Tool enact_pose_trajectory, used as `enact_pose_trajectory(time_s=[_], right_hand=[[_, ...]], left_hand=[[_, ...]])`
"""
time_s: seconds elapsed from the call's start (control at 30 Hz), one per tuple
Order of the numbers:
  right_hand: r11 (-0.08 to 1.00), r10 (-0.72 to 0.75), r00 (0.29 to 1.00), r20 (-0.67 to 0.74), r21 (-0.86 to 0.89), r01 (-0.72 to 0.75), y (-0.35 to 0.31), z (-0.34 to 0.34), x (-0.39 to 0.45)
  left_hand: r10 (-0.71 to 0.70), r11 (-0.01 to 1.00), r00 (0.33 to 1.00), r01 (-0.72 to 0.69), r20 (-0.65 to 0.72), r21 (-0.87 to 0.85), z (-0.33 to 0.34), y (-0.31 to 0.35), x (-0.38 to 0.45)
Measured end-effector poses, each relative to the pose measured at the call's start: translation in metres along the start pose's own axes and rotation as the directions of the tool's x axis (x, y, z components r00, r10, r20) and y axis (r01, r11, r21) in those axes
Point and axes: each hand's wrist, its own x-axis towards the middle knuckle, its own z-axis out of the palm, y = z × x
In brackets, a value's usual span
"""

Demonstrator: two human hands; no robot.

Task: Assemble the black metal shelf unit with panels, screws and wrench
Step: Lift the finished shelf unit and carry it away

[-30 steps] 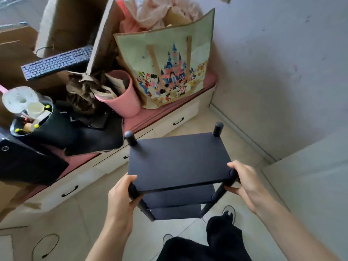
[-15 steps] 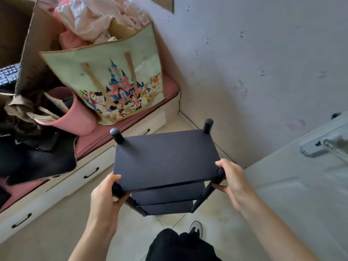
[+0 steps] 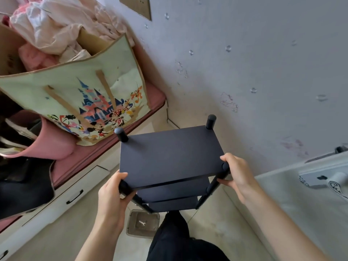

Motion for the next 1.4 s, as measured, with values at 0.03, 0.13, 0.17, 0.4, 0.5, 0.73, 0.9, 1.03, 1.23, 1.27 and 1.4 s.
enact_pose_trajectory(time_s=[0.03, 0.13, 0.17, 0.4, 0.5, 0.73, 0.9, 1.03, 1.23, 1.27, 1.4], right_hand=[[1.0, 0.007, 1.0, -0.004, -0.007, -0.007, -0.008, 0.004, 0.008], [1.0, 0.008, 1.0, -0.023, 0.008, -0.008, -0.026, 0.014, 0.033], [1.0, 0.007, 1.0, -0.029, 0.021, -0.006, -0.032, 0.018, 0.04], [0.994, 0.036, 0.999, -0.008, 0.1, -0.035, -0.074, 0.031, 0.097], [0.995, 0.033, 0.999, 0.013, 0.098, -0.034, -0.089, 0.036, 0.131], [0.988, 0.067, 0.992, 0.109, 0.132, -0.081, -0.113, 0.06, 0.206], [0.994, 0.11, 0.992, 0.054, 0.022, -0.111, -0.125, 0.08, 0.233], [0.983, 0.181, 0.983, -0.011, -0.022, -0.182, -0.129, 0.11, 0.255], [0.952, 0.3, 0.947, -0.112, 0.096, -0.291, -0.118, 0.153, 0.291], [0.946, 0.316, 0.939, -0.133, 0.114, -0.303, -0.112, 0.158, 0.299], [0.92, 0.375, 0.916, -0.142, 0.181, -0.348, -0.083, 0.174, 0.33]], left_hand=[[-0.003, 1.0, 1.0, 0.003, -0.001, 0.001, 0.006, 0.004, 0.009], [-0.019, 1.0, 1.0, 0.019, 0.019, -0.003, 0.025, 0.019, 0.038], [-0.025, 1.0, 0.999, 0.025, 0.023, 0.001, 0.031, 0.024, 0.048], [-0.046, 0.998, 0.999, 0.046, 0.013, 0.037, 0.077, 0.051, 0.113], [-0.049, 0.998, 0.999, 0.048, 0.007, 0.039, 0.1, 0.058, 0.143], [-0.069, 0.995, 0.997, 0.07, -0.02, 0.071, 0.138, 0.072, 0.215], [-0.098, 0.986, 0.995, 0.1, -0.023, 0.134, 0.15, 0.076, 0.263], [-0.179, 0.959, 0.983, 0.166, 0.035, 0.229, 0.151, 0.074, 0.323], [-0.329, 0.891, 0.925, 0.237, 0.191, 0.389, 0.159, 0.068, 0.403], [-0.348, 0.881, 0.912, 0.238, 0.217, 0.41, 0.161, 0.067, 0.414], [-0.35, 0.868, 0.888, 0.188, 0.299, 0.459, 0.168, 0.051, 0.453]])
